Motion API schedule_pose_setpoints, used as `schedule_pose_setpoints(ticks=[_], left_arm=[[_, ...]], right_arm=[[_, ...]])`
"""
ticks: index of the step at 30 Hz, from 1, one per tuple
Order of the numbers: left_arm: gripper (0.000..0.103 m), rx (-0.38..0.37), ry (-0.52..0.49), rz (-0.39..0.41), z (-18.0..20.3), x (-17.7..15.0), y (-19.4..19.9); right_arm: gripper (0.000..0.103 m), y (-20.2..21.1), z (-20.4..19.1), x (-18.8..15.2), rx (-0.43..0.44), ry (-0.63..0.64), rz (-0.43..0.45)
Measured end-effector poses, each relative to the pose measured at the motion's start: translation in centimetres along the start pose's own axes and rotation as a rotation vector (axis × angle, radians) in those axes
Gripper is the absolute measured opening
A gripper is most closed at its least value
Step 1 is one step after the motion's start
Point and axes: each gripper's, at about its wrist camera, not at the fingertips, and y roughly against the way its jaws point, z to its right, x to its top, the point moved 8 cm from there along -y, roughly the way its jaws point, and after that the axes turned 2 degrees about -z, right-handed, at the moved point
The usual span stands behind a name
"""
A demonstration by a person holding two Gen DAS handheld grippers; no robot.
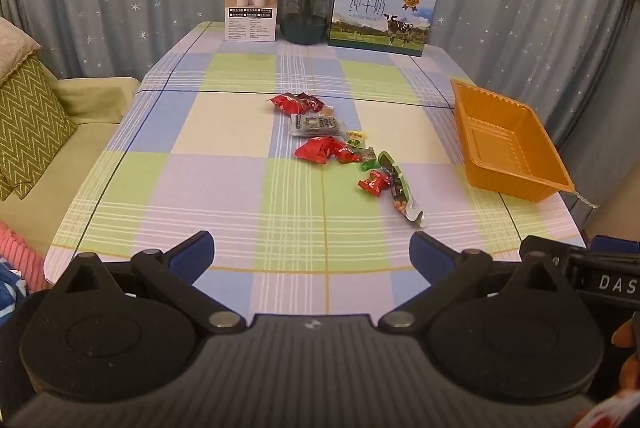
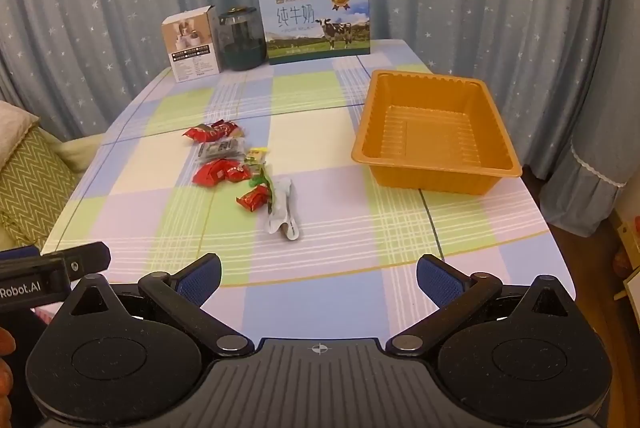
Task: Organize snacks
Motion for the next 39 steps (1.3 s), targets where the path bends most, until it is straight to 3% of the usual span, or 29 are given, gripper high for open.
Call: schedule_pose_setpoints(ticks=[39], left_arm=[[0.103, -0.006, -0.005, 0.0, 0.33, 0.03, 0.09]], right_arm=[[0.103, 0.43, 0.24, 0.53, -0.009, -0.009, 0.011]])
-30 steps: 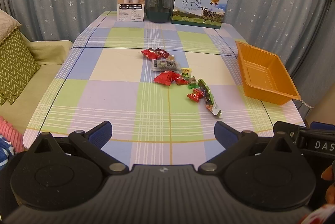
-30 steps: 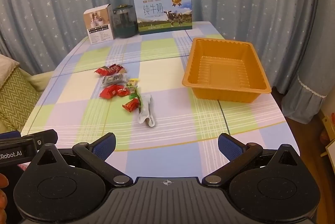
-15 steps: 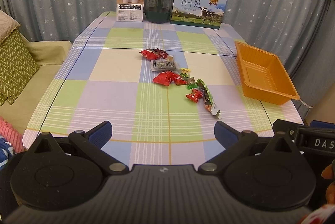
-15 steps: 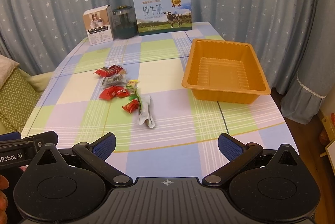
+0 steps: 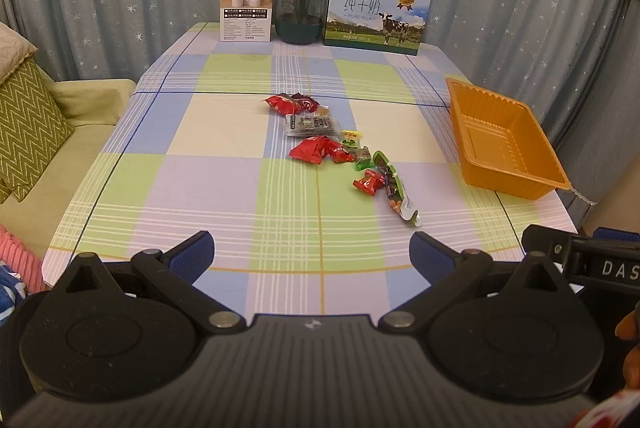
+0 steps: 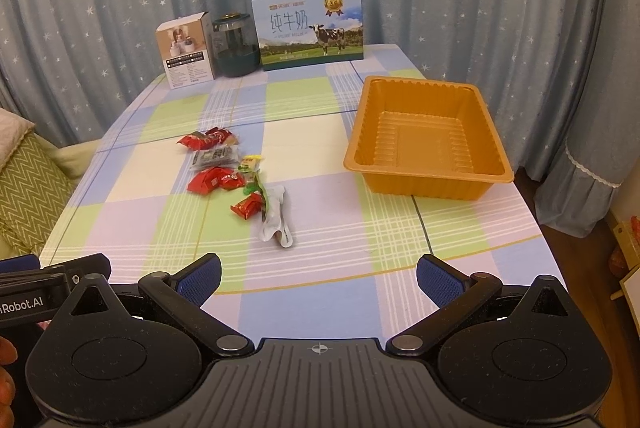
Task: Organize snacks
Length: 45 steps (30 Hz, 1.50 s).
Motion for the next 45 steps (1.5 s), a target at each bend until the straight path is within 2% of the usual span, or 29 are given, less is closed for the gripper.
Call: schedule_pose_setpoints(ticks=[45], left_arm=[[0.103, -0.018, 0.002, -0.001, 0.7, -0.3, -0.23]], right_arm=[[0.103, -0.04, 0.41, -0.09, -0.004, -0.009, 0.001]])
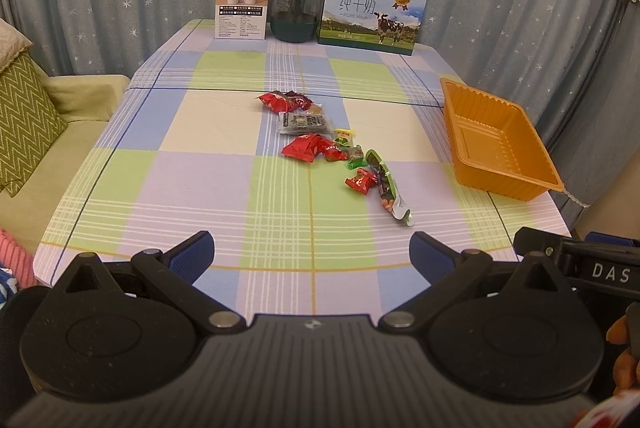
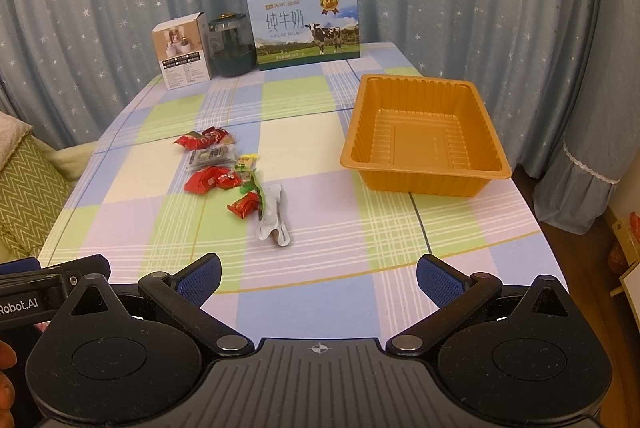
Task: Organize snacks
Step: 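Grasp the green-and-white pouch with the right tool while the left tool grasps a small red candy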
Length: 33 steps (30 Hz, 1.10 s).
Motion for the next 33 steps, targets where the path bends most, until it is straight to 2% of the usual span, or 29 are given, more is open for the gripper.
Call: schedule_pose_setpoints(ticks=[6, 14, 16, 20, 24, 29, 33], left_arm=[[0.103, -0.004, 0.026, -0.002, -0.9, 0.4, -0.9], [0.103, -0.021, 0.037, -0.008, -3.1, 2.6, -4.9], [0.103, -0.014, 0.034, -0.005, -3.6, 3.2, -6.1], [0.103, 0.002, -0.001, 0.01, -4.3, 4.5, -8.9], [0.103, -0.013, -0.056, 0.026, -3.9, 5.5, -11.7], [0.097, -0.077, -0.096, 0.011, -3.3, 6.0, -15.4], [0.096, -0.093, -0.113, 0.004, -3.3, 6.0, -17.7]], right_arm=[[0.103, -0.9, -0.5, 0.3, 0.019, 0.016, 0.034], [0.101, -4.8, -2.1, 1.0, 0.055, 0.075, 0.06], [0.08, -6.3, -2.3, 1.2, 0.065, 0.083, 0.051], [0.073, -9.4, -2.6, 1.5, 0.071, 0.097, 0.044], [0.054, -12.8, -2.9, 1.7, 0.079, 0.129, 0.03], [0.048, -16.9, -3.7, 1.7, 0.104, 0.163, 0.001], [0.043, -19.4, -4.9, 1.5, 0.108, 0.221, -0.009]])
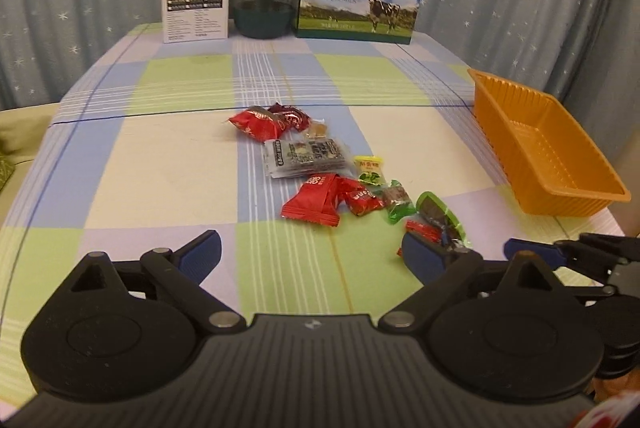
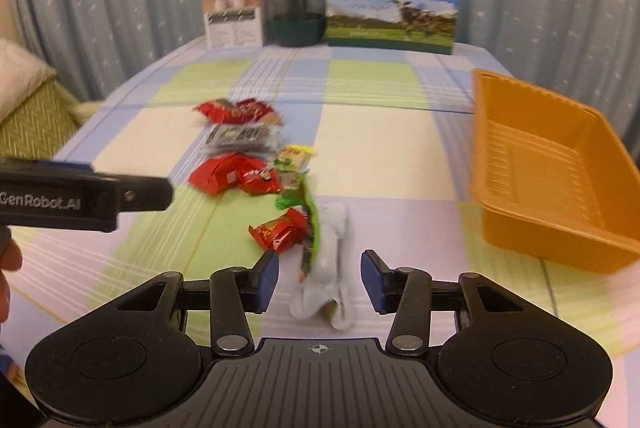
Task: Organize snacks
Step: 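Grasp the green-and-white pouch with the right tool while the left tool grasps a small red candy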
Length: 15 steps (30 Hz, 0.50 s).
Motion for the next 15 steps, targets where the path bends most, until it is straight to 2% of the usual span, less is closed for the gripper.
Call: schedule_pose_setpoints(ticks=[2, 4, 7, 11, 15], left_arm=[[0.096, -0.009, 0.014, -0.005, -0.2, -0.2, -0.7], [0.096, -0.016, 0.03, -0.012, -0.5, -0.4, -1.2], [0.096, -0.015, 0.04, -0.022, -0.8, -0.8, -1.7], [0.096, -0.027, 0.026, -0.026, -0.6, -1.1, -2.1], [0.096, -0.051, 0.011, -0.018, 0.1, -1.1, -2.1]], right_arm=[[0.04, -1.1, -0.3, 0.0, -0.009, 0.029, -0.006], [0.033, -2.2, -0.4, -0.1, -0.02, 0.047, -0.021], [0.032, -3.1, -0.2, -0.3, -0.054, 0.072, -0.026], [0.03, -3.5, -0.1, -0.5, -0.05, 0.077, -0.025], [0.027, -3.2, 0.6, -0.4, -0.031, 0.022, -0.021]])
